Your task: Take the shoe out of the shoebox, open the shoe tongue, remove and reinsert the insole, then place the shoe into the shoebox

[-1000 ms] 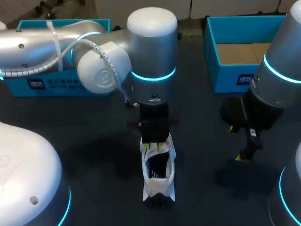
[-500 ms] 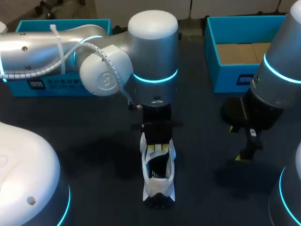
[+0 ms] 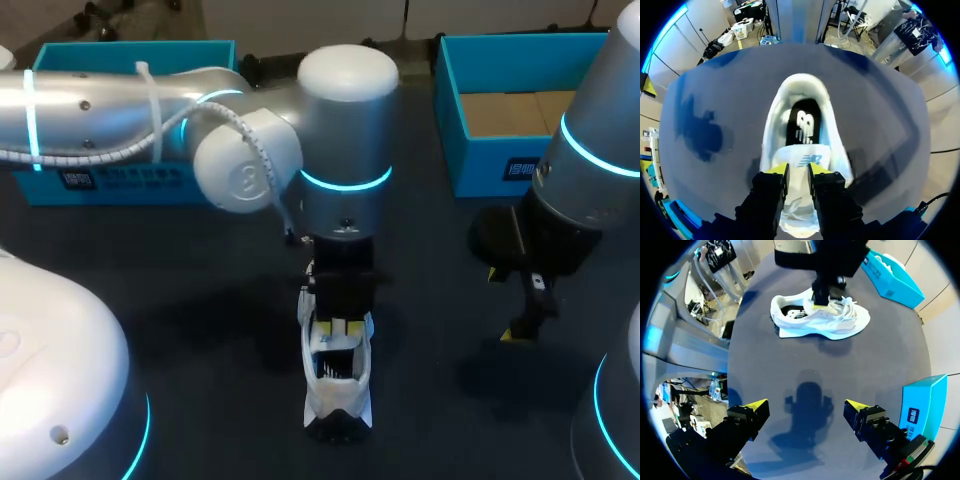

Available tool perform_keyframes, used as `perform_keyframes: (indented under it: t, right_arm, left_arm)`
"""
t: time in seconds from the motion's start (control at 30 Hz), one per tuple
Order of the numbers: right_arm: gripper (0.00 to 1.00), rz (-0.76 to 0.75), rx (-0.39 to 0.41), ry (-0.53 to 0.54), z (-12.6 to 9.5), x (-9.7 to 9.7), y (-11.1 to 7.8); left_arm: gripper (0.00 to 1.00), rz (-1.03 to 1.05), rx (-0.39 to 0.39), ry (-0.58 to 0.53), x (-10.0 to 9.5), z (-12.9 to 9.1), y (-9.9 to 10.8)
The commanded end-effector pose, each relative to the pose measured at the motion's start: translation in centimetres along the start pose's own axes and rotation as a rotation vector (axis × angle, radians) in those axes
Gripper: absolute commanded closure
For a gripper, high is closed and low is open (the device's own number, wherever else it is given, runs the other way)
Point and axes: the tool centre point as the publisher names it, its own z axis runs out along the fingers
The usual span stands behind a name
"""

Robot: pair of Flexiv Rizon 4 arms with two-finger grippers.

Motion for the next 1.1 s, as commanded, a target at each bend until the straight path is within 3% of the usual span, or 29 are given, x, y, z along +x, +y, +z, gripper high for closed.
perform_keyframes:
  t: [0.03, 0.27, 0.37, 0.4, 0.43, 0.47, 0.7, 0.77, 1.1]
  right_arm:
    - [0.00, 0.000, 0.000, -0.001, 0.2, 0.0, 0.0]
    - [0.00, 0.000, 0.000, -0.001, 0.2, 0.0, 0.0]
    - [0.00, 0.000, 0.000, -0.001, 0.2, 0.0, 0.0]
    - [0.00, 0.000, 0.000, -0.001, 0.2, 0.0, 0.0]
    - [0.00, 0.000, 0.000, -0.001, 0.2, 0.0, 0.0]
    - [0.00, 0.000, 0.000, -0.001, 0.2, 0.0, 0.0]
    - [0.00, 0.000, 0.000, -0.001, 0.2, 0.0, 0.0]
    - [0.00, 0.000, 0.000, -0.001, 0.2, 0.0, 0.0]
    - [0.00, 0.000, 0.000, -0.001, 0.2, 0.0, 0.0]
  left_arm:
    - [0.72, 0.001, -0.020, -0.020, 0.1, -1.8, -0.6]
    - [0.67, -0.033, -0.033, -0.051, 0.7, -4.2, -2.8]
    - [0.59, -0.083, -0.003, -0.047, 1.2, -4.8, -3.6]
    - [0.51, -0.105, -0.002, -0.053, 1.4, -5.0, -4.0]
    - [0.16, -0.137, 0.010, -0.045, 1.6, -5.1, -4.3]
    - [0.00, -0.177, 0.009, -0.043, 1.7, -5.2, -4.7]
    - [0.00, -0.546, 0.024, -0.011, 2.4, -4.8, -7.5]
    - [0.00, -0.582, 0.002, -0.002, 2.7, -5.0, -8.5]
    - [0.00, -0.582, 0.002, -0.002, 2.7, -5.0, -8.5]
